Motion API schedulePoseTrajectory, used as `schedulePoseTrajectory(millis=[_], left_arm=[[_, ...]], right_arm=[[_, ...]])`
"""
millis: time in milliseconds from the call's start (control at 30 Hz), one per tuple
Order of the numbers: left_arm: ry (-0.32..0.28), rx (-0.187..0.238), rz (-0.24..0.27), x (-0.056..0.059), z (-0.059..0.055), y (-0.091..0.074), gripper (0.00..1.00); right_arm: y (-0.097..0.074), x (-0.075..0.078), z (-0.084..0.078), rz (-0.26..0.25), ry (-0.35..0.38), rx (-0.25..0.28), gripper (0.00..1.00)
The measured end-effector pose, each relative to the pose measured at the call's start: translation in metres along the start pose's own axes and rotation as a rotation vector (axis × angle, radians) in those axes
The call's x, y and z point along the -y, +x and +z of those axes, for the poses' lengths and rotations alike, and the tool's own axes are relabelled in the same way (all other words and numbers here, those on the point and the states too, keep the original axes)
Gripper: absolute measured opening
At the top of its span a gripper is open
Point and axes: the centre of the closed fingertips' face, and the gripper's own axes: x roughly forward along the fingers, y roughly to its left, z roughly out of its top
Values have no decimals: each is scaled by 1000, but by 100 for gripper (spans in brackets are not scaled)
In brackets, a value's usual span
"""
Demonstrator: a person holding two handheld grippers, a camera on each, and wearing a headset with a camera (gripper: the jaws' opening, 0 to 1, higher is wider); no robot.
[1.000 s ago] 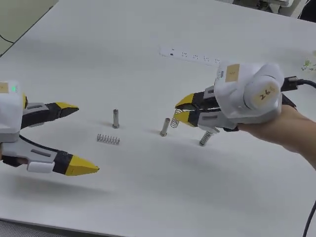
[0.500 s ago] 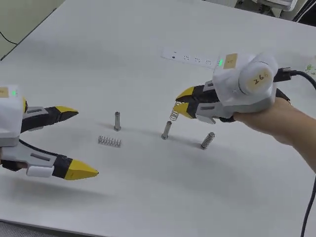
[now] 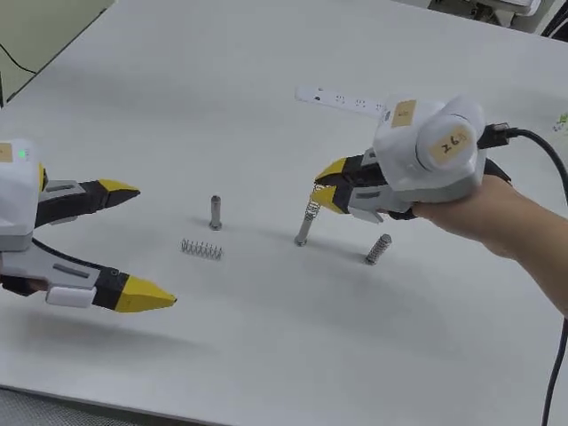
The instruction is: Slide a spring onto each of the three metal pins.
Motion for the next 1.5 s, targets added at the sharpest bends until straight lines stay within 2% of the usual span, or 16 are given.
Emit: schedulePoseTrajectory(millis=[433,1000,1267,1500], left_arm=[[-4,2,4,-2,0,-1,98],[-5,-7,6,-1,-2,-2,98],[-7,-8,11,-1,-3,-3,98],[-10,-5,11,-2,-1,-3,98]], right_arm=[[11,-2,-11,18,6,-23,7],[37,-15,-40,53,21,-91,8],[42,-21,-47,54,17,-111,8],[41,-19,-45,43,39,-97,9]])
